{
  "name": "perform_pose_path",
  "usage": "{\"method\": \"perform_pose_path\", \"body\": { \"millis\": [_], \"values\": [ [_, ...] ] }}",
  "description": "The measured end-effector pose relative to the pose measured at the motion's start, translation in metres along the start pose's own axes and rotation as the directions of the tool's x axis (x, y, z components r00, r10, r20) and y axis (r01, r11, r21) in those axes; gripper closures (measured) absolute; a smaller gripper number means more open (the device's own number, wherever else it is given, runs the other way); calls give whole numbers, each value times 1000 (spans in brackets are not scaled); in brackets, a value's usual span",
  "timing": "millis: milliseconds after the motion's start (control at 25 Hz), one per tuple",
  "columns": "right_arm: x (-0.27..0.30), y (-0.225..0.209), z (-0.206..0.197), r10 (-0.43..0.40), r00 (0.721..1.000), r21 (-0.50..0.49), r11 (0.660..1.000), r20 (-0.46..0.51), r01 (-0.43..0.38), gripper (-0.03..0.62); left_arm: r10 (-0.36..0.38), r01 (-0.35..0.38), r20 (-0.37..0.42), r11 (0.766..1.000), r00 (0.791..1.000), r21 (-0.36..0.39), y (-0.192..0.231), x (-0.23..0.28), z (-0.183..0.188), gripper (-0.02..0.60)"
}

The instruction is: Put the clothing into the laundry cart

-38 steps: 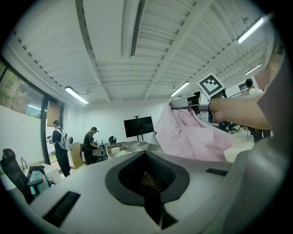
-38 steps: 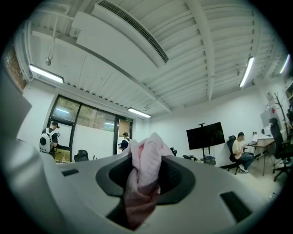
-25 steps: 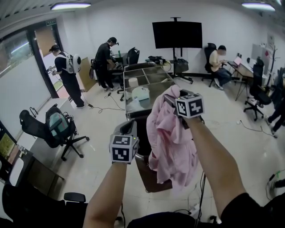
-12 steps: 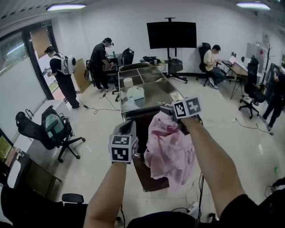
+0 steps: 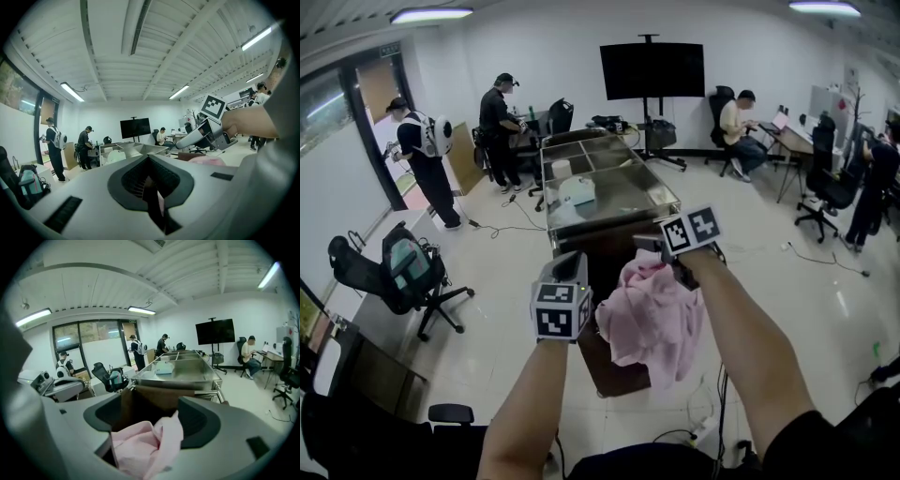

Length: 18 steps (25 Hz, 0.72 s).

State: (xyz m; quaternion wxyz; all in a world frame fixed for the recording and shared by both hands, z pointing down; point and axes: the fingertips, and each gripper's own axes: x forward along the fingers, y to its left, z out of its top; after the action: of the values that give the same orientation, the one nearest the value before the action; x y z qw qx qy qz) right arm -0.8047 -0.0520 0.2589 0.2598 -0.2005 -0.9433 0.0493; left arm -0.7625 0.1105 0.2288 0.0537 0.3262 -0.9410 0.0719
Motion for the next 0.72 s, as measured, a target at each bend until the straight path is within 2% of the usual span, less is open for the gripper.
{"method": "perform_pose_path", "body": {
  "millis": [200, 360, 560, 640, 720],
  "values": [
    [-22, 15, -4, -12, 999, -27, 1000, 41, 14, 191, -15, 15, -2, 1000, 1000, -4, -13, -9, -3, 581],
    [-35, 31, -13, -5, 998, -63, 998, 64, 9, 228, -38, 38, -5, 999, 999, -3, -26, -15, -9, 581],
    [-64, 47, -29, -22, 993, -69, 997, 116, 30, 320, -69, 69, -15, 998, 998, 6, -44, -26, -19, 581],
    [-76, 51, -37, -41, 988, -70, 996, 149, 52, 434, -82, 82, -13, 997, 997, 9, -51, -32, -23, 581],
    [-87, 53, -45, -63, 982, -62, 995, 180, 75, 491, -100, 100, -14, 995, 995, 10, -59, -39, -28, 581]
  ]
}}
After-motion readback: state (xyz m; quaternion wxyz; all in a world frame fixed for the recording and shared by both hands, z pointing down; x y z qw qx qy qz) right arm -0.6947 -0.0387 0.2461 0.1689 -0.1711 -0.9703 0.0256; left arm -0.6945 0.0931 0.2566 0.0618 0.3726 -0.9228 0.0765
